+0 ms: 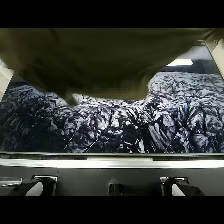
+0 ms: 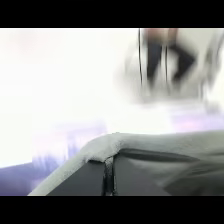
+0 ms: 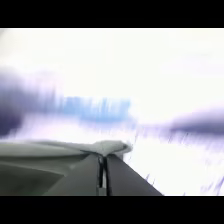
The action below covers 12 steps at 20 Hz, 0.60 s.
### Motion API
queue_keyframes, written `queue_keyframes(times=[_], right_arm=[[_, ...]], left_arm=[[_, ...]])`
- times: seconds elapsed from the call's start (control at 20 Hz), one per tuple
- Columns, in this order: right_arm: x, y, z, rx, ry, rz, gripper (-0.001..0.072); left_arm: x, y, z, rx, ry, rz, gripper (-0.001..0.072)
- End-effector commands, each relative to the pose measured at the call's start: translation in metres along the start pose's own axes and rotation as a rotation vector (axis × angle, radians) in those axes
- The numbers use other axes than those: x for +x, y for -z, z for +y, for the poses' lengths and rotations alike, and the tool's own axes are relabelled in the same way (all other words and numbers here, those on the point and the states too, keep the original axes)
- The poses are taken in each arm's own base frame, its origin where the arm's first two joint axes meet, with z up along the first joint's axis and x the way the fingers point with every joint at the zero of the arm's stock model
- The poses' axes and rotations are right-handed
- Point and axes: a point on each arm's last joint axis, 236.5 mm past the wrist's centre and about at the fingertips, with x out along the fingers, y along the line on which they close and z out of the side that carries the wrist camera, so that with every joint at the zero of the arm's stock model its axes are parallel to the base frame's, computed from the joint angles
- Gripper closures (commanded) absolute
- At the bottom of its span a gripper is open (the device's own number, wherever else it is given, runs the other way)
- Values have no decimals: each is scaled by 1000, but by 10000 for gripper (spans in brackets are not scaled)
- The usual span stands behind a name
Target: Fold the clothes and pants, and hang the long-sleeved shirts on hangers.
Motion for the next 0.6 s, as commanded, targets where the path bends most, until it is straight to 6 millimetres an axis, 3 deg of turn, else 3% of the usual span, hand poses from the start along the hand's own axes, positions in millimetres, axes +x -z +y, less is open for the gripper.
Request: queue_keyframes(times=[0.0,0.15,0.25,0.35,0.45,0.55], right_arm=[[-92,-63,37,-110,31,-252,679],[-116,-75,40,-101,58,-316,679],[-118,-79,40,-96,64,-332,679],[-104,-67,32,-94,76,-272,678],[-70,-24,16,-73,78,-76,678],[-20,52,-10,-15,67,241,678]], left_arm=[[-92,-73,-57,121,-17,-276,682],[-110,-92,-62,109,-31,-364,682],[-104,-92,-57,90,-33,-360,682],[-86,-78,-39,89,-68,-294,682],[-46,-33,-7,50,-97,-126,682],[9,48,23,-34,-73,123,681]])
